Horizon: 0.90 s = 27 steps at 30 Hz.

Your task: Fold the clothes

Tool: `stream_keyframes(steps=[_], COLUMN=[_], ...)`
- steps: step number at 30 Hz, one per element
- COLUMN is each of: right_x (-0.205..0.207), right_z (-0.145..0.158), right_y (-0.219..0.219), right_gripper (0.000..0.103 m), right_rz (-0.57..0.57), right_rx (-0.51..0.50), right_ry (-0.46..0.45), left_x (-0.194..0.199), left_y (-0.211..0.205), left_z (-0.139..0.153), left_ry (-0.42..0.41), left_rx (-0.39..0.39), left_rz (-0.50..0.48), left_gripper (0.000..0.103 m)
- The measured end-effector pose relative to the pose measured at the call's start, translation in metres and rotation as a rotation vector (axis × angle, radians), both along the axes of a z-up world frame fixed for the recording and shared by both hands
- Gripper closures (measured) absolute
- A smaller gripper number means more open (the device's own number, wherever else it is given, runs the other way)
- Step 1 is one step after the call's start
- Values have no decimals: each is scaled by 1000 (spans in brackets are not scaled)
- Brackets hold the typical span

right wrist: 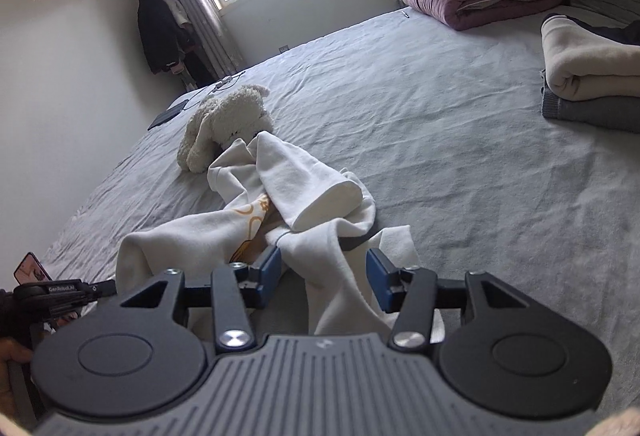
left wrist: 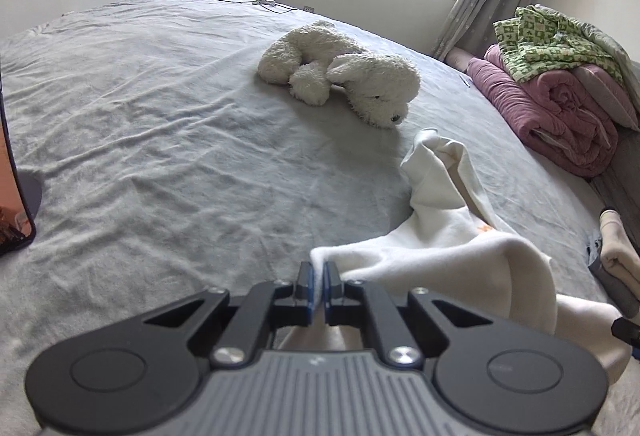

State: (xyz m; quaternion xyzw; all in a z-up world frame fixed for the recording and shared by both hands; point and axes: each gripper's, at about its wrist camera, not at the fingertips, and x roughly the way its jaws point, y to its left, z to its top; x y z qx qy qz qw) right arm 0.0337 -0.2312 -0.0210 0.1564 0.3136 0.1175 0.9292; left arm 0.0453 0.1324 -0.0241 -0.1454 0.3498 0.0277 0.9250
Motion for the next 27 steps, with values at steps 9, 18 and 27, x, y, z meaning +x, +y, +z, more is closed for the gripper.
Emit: stream_keyframes(steps=[9,18,27], right_x=[33,85,111], right_z=[-27,-48,-57], right_y=[28,61,85], right_gripper=[51,48,87], right_rz=[30,47,-6], right_rx=[-111,-172,-232], right_ry=[62,99,67], left_x=[11,18,22], left_y=[4,8,11], left_z=[-11,-21,-25], left_ry=[64,118,139], left_rx=[0,-39,-56], left_rz=[14,5,-6], left_gripper=[98,98,98])
